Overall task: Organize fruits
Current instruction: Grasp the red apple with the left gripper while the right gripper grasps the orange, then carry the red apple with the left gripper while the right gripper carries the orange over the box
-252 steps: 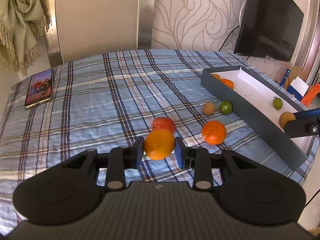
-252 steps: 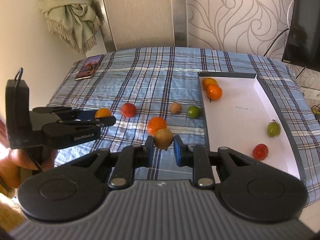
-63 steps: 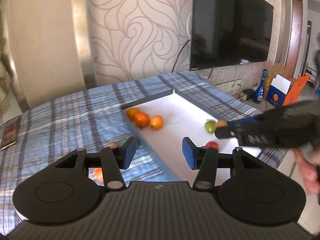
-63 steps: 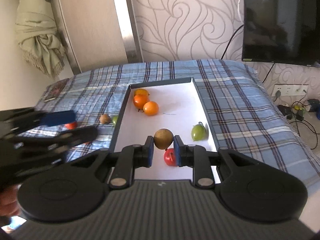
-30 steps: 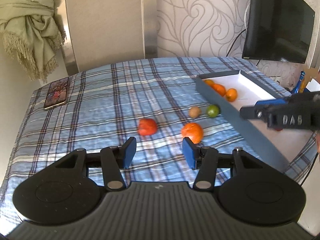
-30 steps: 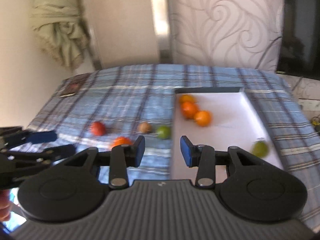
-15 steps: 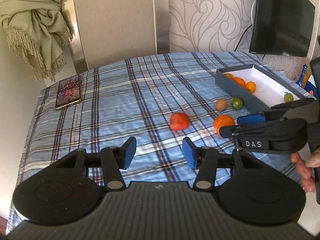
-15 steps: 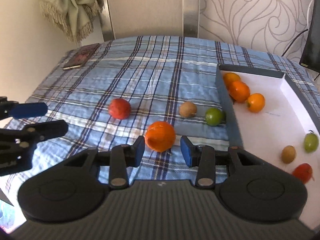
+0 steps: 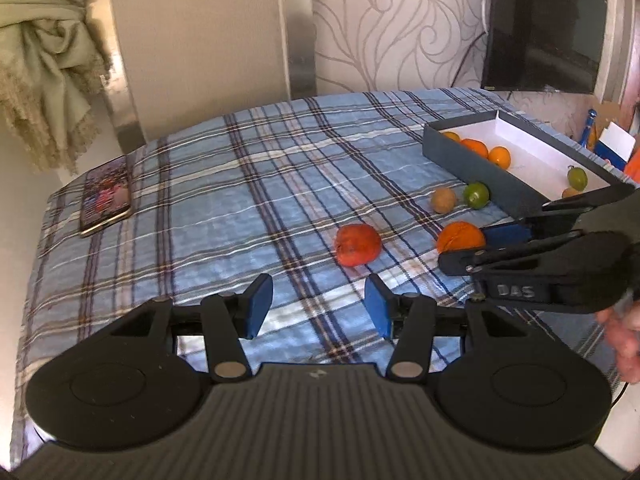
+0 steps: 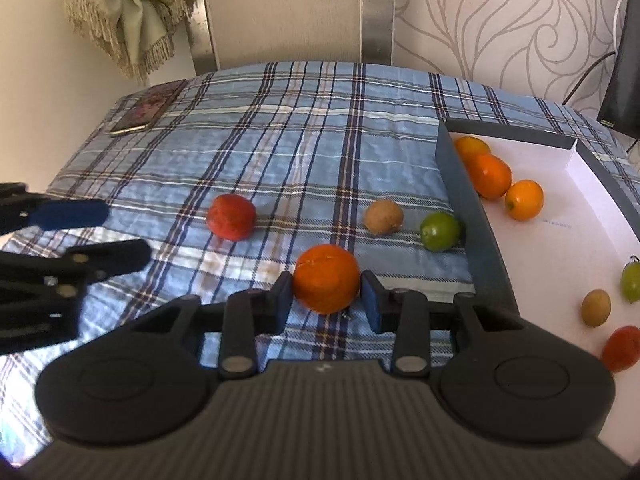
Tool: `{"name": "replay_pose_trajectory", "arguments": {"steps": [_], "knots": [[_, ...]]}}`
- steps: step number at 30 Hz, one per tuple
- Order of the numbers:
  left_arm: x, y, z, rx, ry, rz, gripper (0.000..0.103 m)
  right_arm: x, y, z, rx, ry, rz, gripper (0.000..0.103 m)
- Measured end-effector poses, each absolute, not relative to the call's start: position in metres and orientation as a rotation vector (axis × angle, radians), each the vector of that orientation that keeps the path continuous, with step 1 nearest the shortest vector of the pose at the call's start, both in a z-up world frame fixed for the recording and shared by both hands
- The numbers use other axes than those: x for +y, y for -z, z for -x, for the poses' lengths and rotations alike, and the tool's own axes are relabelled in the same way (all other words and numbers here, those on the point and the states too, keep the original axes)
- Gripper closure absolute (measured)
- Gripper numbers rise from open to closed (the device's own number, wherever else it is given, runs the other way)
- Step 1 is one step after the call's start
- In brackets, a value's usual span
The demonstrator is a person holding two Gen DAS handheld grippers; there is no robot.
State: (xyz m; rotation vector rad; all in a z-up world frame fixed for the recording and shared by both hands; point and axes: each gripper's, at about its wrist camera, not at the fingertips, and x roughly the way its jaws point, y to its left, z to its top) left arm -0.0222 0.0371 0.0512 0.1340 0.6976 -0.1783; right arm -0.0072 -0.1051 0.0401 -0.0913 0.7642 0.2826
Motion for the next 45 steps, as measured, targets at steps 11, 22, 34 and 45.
{"name": "replay_pose_trajectory", "arguments": {"steps": [11, 22, 34, 45], "knots": [[0.007, -0.027, -0.026, 0.669, 0.229, -0.183, 0.036, -0.126, -0.107, 0.039, 0.666, -0.252, 0.000, 0.064], [0.012, -0.015, -0.041, 0.697, 0.242, -0.099, 0.054, -0.129, -0.133, 0.067, 0.644, -0.270, 0.011, 0.064], [0.014, -0.020, -0.033, 0.708, 0.191, -0.079, 0.063, -0.134, -0.137, 0.072, 0.640, -0.300, 0.012, 0.064], [0.011, -0.050, -0.007, 0.666, 0.156, -0.061, 0.063, -0.136, -0.138, 0.077, 0.650, -0.359, 0.018, 0.064]]}}
